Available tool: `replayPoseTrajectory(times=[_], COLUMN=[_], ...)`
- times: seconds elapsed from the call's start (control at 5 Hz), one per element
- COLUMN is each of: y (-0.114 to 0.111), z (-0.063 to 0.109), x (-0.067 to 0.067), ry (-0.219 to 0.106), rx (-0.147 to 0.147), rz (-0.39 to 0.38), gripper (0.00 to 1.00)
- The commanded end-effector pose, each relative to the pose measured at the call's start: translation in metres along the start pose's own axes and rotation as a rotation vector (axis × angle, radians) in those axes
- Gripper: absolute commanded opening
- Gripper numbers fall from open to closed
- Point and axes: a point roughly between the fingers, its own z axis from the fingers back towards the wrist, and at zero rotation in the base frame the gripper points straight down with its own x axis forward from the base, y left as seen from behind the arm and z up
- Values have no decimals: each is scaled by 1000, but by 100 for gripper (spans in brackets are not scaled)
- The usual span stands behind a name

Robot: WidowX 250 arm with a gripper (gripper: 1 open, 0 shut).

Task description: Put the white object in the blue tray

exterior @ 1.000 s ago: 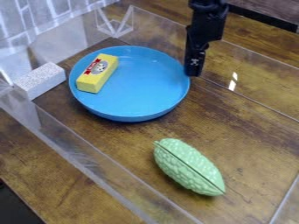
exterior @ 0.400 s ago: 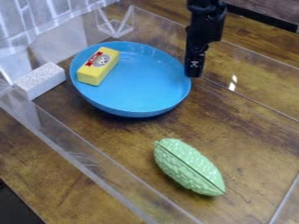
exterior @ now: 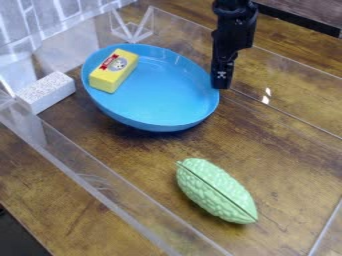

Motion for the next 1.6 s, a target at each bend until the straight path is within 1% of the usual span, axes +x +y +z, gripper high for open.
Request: replayPoseTrajectory(times=[0.0,0.2,0.4,0.6,0.8,1.0,1.2,1.4], y=[-3,-1,-1,-1,-3,-5,-5,-5], z=[0,-5,-10,-10,-10,-10,-8,-8], x=[4,1,-1,-8,-8,-11,-13,-14], ry=[-13,-10,-6,4,-7,-19,-30,-42], rx=[19,18,10,3,-4,-15,-19,-23], rz=[2,10,15,25,22,33,39,45], gripper=[100,100,0,0,100,100,0,0])
